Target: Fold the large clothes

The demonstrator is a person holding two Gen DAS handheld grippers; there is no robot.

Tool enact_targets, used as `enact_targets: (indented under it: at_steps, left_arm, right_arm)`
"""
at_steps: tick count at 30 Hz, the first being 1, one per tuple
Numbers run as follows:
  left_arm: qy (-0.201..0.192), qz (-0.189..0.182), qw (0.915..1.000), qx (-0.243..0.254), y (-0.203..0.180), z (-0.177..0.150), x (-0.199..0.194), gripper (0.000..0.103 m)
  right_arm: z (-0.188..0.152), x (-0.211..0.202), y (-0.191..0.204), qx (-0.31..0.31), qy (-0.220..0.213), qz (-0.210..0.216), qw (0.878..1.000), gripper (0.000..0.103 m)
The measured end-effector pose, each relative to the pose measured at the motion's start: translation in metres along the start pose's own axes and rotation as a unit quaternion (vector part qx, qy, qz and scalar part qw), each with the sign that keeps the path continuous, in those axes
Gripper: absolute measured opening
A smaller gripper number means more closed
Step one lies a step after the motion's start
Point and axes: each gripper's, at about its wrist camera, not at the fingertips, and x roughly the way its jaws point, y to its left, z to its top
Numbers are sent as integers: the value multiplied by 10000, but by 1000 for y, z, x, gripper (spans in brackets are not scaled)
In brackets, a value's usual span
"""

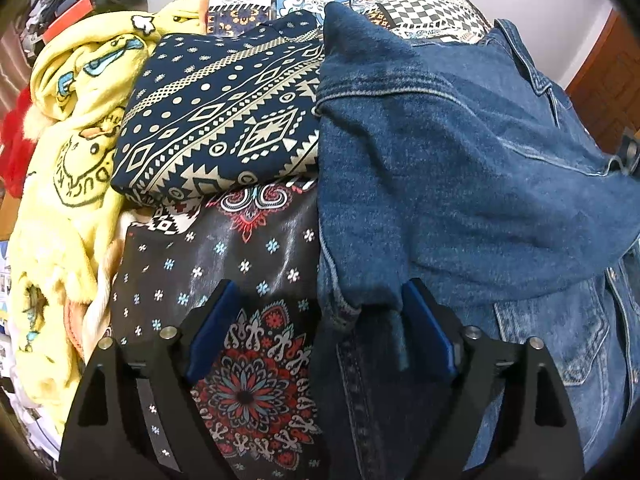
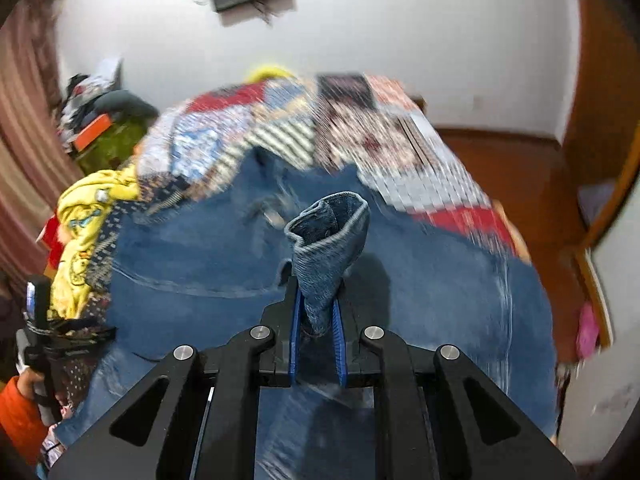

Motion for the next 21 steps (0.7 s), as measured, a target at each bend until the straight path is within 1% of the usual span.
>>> enact_targets:
  at_steps: [5,7,9,11,12,13,15,17,19,21]
  left_arm:
    - [84,95,9997,186,-1,-8,0,89]
    - [68,173,9995,258,-3,-11,-3,89]
    - [75,243,9993,283,-4,-12,-7,89]
    - [77,321,9989,327,-7,-12,-12,89]
    - [59,348,9987,360,-8,-12,-15,89]
    - [-8,374,9984,425,-12,-13,-21,89]
    - [-151,398,9976,555,-19,-12,-32,89]
    - [-317,410,9958,751,-30,-11,-47,89]
    - [-489,373,9937,933,-43,-8,-61,89]
    - [-669,304,9913,1095,-58,-2,-75,89]
  right_arm:
    - [-30,17,-22,347,427,-73,9985,12]
    - [-33,16,-27,432,439,-169,9980,12]
    - [-33,13,-34,526,526,-95,9972,13]
    - [-35,12,-37,474,556,-193,9971,16]
    - [-36,10,-36,362,593,-364,9969,23]
    - [-39,9,-36,281,624,-503,9964,26]
    - [-43,4,-39,156,639,-862,9941,47]
    - [-44,-2,-42,112,565,-1050,9928,57]
    - [-44,-13,-47,125,471,-1081,9929,61]
    - [-42,-23,-55,214,408,-1054,9934,68]
